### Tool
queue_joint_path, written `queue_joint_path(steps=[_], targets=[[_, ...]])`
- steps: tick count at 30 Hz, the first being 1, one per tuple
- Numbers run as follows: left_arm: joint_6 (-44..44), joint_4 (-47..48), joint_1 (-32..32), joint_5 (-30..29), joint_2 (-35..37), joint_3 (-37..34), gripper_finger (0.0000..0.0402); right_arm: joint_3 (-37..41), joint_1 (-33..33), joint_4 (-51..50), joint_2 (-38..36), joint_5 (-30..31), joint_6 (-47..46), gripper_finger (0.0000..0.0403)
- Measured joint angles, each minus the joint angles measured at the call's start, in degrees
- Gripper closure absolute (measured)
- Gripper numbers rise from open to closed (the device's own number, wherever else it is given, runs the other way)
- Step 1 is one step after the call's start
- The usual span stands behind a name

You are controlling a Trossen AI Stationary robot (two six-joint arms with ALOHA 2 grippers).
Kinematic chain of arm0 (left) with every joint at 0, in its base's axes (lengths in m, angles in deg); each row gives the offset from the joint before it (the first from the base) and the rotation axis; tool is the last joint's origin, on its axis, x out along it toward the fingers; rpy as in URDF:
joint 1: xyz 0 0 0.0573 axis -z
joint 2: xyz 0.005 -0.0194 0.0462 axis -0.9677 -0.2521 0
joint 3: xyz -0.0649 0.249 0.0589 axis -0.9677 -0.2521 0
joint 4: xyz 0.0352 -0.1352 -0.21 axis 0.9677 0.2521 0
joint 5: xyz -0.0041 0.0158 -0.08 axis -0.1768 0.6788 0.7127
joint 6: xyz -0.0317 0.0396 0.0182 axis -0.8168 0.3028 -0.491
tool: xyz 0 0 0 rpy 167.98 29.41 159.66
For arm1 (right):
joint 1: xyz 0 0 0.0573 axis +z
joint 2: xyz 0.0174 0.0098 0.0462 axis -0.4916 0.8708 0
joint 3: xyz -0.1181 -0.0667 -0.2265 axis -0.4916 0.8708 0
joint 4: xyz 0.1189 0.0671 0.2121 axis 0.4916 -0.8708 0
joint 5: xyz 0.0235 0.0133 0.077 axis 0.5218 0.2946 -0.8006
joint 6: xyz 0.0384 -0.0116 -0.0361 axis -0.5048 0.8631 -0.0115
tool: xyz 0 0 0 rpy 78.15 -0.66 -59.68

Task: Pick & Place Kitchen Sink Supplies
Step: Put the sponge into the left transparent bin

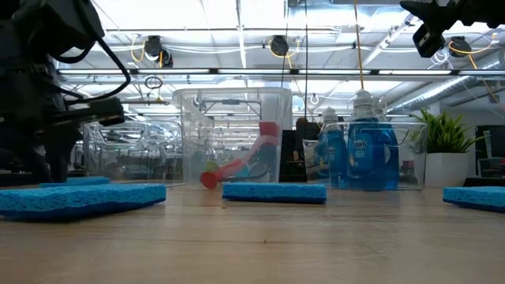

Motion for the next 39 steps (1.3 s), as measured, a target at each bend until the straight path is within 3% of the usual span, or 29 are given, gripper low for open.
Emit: queue_joint_path(steps=[11,16,21,25,29,35,39], targets=[[1.4,0.7,6.7,-2.1,1.0,0.0,0.0396,0.0,0.0,0.0,0.0,0.1,0.0,0.0264],[5.5,2.1,9.7,0.6,4.9,0.3,0.0398,0.0,0.0,0.1,0.0,0.1,-0.2,0.0264],[11.4,2.8,12.7,-3.4,10.6,0.3,0.0399,0.0,0.0,0.2,0.0,0.3,-0.2,0.0264],[21.9,1.4,14.6,-9.8,15.6,0.3,0.04,0.0,0.0,0.3,0.0,0.3,-0.2,0.0264],[38.4,-4.6,15.6,-15.8,19.8,0.4,0.04,0.0,0.0,0.2,0.0,0.3,-0.2,0.0264],[54.4,-12.6,15.6,-18.4,23.3,0.5,0.0401,0.0,0.0,0.2,0.0,0.3,-0.2,0.0264],[65.9,-24.1,15.5,-20.1,24.6,0.5,0.0401,0.0,0.0,0.2,0.0,0.3,-0.2,0.0264]])
